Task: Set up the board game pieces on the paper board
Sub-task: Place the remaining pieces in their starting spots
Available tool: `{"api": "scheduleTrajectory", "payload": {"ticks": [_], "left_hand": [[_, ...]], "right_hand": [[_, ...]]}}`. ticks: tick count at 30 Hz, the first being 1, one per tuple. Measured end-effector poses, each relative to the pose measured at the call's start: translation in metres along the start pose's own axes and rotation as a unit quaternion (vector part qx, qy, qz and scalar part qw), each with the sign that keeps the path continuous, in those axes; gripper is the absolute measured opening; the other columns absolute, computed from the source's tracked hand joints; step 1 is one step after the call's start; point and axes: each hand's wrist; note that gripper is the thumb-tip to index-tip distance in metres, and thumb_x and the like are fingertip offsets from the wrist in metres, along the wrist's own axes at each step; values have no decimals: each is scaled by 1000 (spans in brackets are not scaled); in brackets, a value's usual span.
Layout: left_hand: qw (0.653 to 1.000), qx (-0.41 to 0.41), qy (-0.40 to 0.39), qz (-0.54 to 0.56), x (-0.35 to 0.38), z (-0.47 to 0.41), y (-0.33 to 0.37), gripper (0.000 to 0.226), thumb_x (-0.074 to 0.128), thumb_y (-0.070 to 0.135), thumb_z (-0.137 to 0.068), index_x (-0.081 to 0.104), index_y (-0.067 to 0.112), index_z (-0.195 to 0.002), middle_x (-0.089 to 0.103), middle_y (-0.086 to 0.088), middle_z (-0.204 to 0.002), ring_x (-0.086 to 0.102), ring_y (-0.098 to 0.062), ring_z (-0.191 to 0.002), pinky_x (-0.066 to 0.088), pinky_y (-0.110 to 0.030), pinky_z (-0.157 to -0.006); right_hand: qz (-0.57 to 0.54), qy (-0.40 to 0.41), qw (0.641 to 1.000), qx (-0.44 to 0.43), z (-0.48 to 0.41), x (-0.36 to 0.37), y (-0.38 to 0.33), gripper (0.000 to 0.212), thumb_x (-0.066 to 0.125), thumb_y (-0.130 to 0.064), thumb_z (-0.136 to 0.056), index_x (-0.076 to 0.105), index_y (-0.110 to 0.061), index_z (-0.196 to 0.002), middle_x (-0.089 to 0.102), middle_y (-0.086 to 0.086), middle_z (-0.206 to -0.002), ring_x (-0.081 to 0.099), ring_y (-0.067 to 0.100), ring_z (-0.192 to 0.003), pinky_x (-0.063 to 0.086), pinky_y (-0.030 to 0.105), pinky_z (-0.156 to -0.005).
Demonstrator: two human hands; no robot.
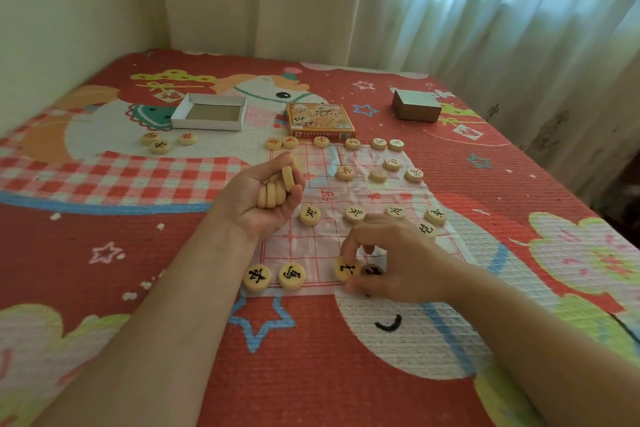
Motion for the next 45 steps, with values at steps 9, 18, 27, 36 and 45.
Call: {"api": "scheduleTrajectory", "payload": {"ticks": [9,18,27,36,45], "left_hand": [[1000,-23,-6,-15,4,0,-5,8,55,13,-85,50,7,-89,50,-5,-74,58,-9,-43,47,-17,-35],[988,-90,-47,-112,10,6,-15,28,60,6,-65,61,13,-92,59,-13,-78,59,-12,-46,48,-19,-36],[972,-140,-65,-175,17,9,-29,22,60,7,-66,64,9,-88,60,-9,-67,58,-11,-47,48,-18,-36],[963,-140,-63,-222,20,8,-37,26,62,11,-64,65,8,-90,61,-14,-81,56,-11,-48,46,-18,-36],[972,-180,-46,-143,19,5,-39,25,61,17,-68,64,3,-89,59,-14,-82,58,-14,-47,46,-18,-35]], "right_hand": [[3,-3,997,-73,-1,1,4,26,69,-43,-74,68,-20,-86,66,-8,-88,55,5,-87,39,19,-84],[-121,226,967,10,-14,-1,10,20,71,-20,-80,61,-23,-97,60,-17,-90,51,6,-72,37,10,-62],[-108,249,962,-26,-18,-3,9,36,72,-14,-72,65,-18,-106,59,-5,-98,58,9,-73,49,26,-59],[-413,199,888,37,-10,-15,7,31,68,-16,-78,65,-7,-108,66,0,-88,60,9,-78,49,18,-70],[-431,141,890,41,-12,-16,5,18,56,-14,-81,65,-8,-95,64,-9,-72,57,-2,-65,44,9,-62]]}}
Point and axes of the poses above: each hand's wrist, its own z-axis away from the middle knuckle, its own x-axis out of the palm, y = z × x
